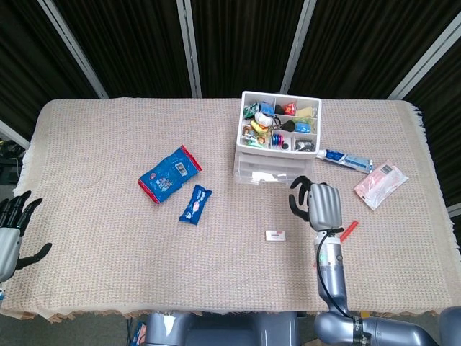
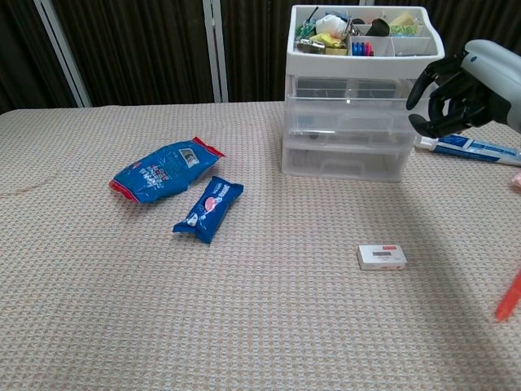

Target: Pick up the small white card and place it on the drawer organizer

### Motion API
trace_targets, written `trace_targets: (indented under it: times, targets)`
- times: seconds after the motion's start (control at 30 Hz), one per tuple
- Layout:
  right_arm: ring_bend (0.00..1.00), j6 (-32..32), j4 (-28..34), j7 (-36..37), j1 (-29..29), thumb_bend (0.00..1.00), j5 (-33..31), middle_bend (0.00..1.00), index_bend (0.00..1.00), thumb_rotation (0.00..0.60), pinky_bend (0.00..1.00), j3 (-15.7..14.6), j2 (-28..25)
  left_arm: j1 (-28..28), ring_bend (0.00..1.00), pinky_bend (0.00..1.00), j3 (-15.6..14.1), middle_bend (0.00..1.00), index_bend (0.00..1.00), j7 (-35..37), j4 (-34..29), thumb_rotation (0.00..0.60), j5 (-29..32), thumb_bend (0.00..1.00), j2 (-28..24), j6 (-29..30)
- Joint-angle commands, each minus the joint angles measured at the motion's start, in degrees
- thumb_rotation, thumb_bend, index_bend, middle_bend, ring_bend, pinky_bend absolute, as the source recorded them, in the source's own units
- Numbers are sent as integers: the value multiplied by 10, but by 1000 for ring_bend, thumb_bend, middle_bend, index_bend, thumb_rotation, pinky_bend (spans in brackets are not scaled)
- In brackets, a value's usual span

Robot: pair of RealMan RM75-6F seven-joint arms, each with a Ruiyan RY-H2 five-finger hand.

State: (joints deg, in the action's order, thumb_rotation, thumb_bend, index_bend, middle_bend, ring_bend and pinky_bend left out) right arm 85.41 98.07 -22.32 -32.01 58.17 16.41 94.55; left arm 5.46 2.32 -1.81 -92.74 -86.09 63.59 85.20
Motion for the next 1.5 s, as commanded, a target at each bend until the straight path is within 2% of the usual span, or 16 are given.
trace_targets:
  times: [0.03, 0.17, 0.27, 0.37, 0.57, 0.7, 1.07, 1.23, 1.5]
  targets:
    - [709, 3, 12, 3, 8, 346, 9, 721, 488, 600, 508, -3, -4, 0, 0, 0, 0, 0, 110, 0, 0, 600, 0, 258, 0, 0]
    - [675, 6, 34, 11, 17, 335, 19, 685, 466, 600, 506, -8, -11, 0, 0, 0, 0, 0, 110, 0, 0, 600, 0, 260, 0, 1]
    - [571, 13, 72, 16, 32, 278, 36, 589, 404, 600, 454, -27, -23, 0, 0, 0, 0, 0, 110, 0, 0, 600, 1, 259, 0, 1]
    - [465, 15, 100, 5, 49, 208, 50, 481, 341, 600, 383, -59, -35, 0, 0, 0, 1, 0, 110, 2, 0, 600, -1, 260, 0, 2]
    - [286, 4, 116, -24, 64, 167, 46, 309, 337, 600, 282, -96, -34, -2, 0, 0, 1, 0, 113, 5, 1, 600, -5, 264, 2, 8]
    - [199, -9, 110, -50, 65, 168, 33, 260, 342, 600, 257, -103, -23, -2, 0, 0, 3, 0, 114, 7, 3, 600, -6, 269, 4, 11]
    - [214, -27, 59, -91, 68, 168, 18, 258, 343, 600, 249, -110, 31, -3, 0, 0, 4, 0, 116, 15, 5, 600, -8, 277, 4, 16]
    - [257, -42, 35, -110, 62, 167, 2, 291, 344, 600, 249, -104, 50, -2, 0, 0, 5, 0, 116, 17, 5, 600, -7, 281, 4, 15]
    - [231, -48, -19, -125, 54, 168, 9, 285, 357, 600, 241, -94, 85, -2, 0, 0, 5, 0, 117, 19, 2, 600, -5, 283, 2, 13]
